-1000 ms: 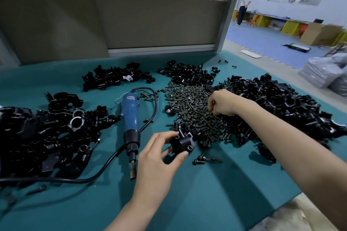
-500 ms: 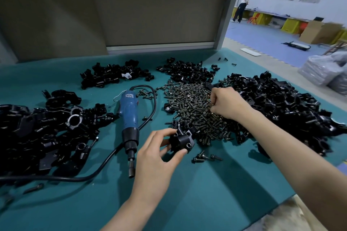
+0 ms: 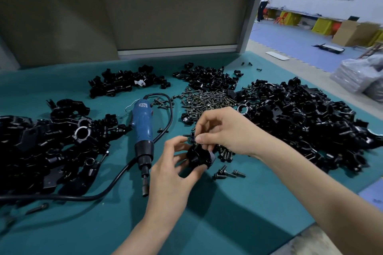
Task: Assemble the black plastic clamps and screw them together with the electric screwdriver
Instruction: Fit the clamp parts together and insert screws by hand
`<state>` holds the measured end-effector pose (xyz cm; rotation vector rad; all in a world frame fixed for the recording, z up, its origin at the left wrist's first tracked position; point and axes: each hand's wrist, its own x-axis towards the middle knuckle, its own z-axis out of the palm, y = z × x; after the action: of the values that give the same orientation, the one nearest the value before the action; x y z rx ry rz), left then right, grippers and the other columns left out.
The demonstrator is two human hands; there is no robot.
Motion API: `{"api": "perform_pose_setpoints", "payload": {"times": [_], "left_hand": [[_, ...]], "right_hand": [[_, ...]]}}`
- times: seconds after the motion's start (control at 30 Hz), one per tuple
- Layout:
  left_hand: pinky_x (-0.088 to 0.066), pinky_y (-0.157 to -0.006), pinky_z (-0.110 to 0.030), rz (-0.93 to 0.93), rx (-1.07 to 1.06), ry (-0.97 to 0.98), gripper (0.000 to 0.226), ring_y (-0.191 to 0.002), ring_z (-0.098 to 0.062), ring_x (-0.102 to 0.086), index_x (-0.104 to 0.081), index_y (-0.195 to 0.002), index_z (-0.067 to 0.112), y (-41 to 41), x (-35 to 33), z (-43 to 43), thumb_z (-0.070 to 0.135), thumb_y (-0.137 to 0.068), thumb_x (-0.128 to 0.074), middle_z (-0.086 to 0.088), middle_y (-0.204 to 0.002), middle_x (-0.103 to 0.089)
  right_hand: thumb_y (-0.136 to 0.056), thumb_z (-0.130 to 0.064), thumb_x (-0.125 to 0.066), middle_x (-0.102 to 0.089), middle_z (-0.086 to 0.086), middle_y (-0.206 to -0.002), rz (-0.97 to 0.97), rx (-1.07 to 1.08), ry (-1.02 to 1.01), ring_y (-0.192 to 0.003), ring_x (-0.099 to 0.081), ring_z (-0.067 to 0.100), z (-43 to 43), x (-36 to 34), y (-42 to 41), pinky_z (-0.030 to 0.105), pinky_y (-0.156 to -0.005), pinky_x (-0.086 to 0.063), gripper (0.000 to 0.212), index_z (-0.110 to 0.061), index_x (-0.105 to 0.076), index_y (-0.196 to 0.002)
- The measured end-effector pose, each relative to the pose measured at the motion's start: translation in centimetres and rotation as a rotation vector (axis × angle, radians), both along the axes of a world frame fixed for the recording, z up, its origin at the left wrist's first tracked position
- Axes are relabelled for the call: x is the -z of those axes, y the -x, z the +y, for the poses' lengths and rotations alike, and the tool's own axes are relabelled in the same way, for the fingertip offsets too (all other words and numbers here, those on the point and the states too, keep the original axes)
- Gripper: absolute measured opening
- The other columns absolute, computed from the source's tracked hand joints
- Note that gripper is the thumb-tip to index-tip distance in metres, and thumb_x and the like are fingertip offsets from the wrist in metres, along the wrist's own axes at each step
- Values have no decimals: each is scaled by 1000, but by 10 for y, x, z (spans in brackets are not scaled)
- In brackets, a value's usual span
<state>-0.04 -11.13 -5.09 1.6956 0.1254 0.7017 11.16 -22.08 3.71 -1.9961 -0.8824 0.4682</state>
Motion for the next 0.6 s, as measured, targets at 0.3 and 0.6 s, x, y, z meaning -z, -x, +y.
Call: {"api": "perform_pose_setpoints", "payload": {"times": [0.3,0.6], "left_hand": [[-50,-71,-7,10,-52,-51,61,-88,3,-67,-53,-101,44,-2,7,3,3,-67,-84,28,-101,-63],[-50,-75,-8,25,-55,-71,64,-91,-2,-68,-55,-107,47,-1,7,3,5,-68,-83,10,-104,-65]], "right_hand": [[-77,-20,-79,-57,-11,-62,-257,78,111,-48,-49,-7,7,10,9,9,-51,-37,15,-18,-65,-72],[-83,-32,-73,-56,4,-60,-230,134,83,-52,-42,11,12,24,6,21,-50,-35,26,-8,-65,-76]]}}
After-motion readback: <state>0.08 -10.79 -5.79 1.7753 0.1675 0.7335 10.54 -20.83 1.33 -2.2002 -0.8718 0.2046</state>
